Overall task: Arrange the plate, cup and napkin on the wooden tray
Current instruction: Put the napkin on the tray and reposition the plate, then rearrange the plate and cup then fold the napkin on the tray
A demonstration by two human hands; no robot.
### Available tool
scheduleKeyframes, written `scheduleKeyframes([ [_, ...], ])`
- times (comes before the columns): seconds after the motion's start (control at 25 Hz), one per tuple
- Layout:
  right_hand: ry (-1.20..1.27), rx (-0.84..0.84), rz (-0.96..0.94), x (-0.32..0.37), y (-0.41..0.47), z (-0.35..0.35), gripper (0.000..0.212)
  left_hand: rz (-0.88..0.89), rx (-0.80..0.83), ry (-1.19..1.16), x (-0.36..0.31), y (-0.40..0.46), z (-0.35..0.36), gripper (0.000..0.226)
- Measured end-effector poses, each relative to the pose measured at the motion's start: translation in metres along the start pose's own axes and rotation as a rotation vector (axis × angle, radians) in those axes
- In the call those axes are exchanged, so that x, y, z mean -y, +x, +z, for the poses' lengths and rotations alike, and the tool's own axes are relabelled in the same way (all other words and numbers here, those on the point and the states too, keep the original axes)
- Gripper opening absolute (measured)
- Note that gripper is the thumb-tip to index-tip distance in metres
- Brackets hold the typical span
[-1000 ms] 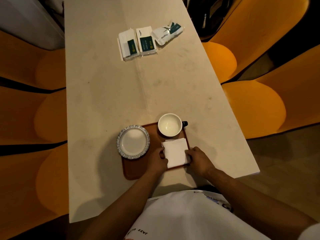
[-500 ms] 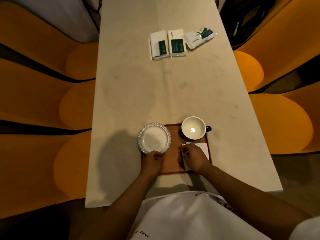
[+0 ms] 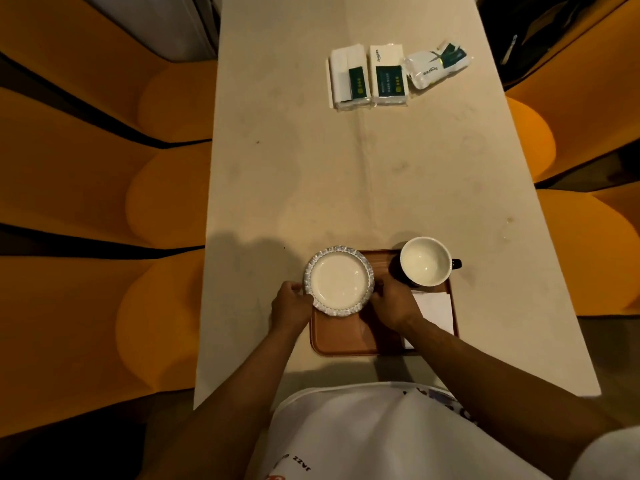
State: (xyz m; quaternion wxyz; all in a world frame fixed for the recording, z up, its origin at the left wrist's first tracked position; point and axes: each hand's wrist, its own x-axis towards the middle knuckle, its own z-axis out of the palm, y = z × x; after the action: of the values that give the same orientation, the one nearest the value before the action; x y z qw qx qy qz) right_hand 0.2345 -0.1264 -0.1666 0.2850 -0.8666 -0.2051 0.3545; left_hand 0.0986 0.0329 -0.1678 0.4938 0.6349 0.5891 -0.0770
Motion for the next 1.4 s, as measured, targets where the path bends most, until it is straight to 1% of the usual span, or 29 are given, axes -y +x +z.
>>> scheduleKeyframes([
  [0.08,0.007,-0.024,0.057,0.001,0.006,0.002,0.013,0.01,0.038,0.001,-0.003,0.01,0.0,0.035],
  [0.2,0.017,-0.039,0.113,0.004,0.015,0.002,0.018,0.007,0.065,0.003,-0.004,0.024,0.0,0.021],
  [0.32,0.041,-0.055,0.099,0.004,0.016,0.002,0.02,0.009,0.074,0.007,-0.002,0.031,0.0,0.012],
  [0.44,0.065,-0.086,0.115,0.002,0.017,0.004,0.021,0.043,0.077,0.046,0.0,0.033,-0.001,0.012],
  [0.56,0.063,-0.081,0.134,0.002,0.018,0.006,0.023,0.069,0.066,0.068,0.005,0.034,-0.001,0.009],
  [0.68,0.042,-0.056,0.138,0.001,0.017,0.007,0.026,0.085,0.064,0.075,0.008,0.033,0.0,0.01],
  [0.8,0.041,-0.026,0.129,0.0,0.009,0.008,0.017,0.089,0.067,0.08,0.011,0.028,-0.001,0.015],
  [0.88,0.051,-0.019,0.084,-0.001,0.001,0.009,0.017,0.082,0.067,0.084,0.015,0.023,-0.001,0.019],
  [0.96,0.043,0.0,0.08,-0.006,-0.008,0.012,0.013,0.078,0.065,0.089,0.021,0.016,-0.001,0.023],
  [1.08,-0.019,0.033,0.124,-0.013,-0.018,0.016,0.028,0.069,0.073,0.088,0.033,0.007,0.001,0.019],
  [1.16,-0.052,0.044,0.126,-0.018,-0.025,0.019,0.028,0.058,0.073,0.063,0.042,0.001,0.002,0.01],
  [1.4,-0.062,0.032,0.143,-0.027,-0.043,0.028,0.03,0.034,0.079,0.004,0.058,-0.015,0.004,0.017],
])
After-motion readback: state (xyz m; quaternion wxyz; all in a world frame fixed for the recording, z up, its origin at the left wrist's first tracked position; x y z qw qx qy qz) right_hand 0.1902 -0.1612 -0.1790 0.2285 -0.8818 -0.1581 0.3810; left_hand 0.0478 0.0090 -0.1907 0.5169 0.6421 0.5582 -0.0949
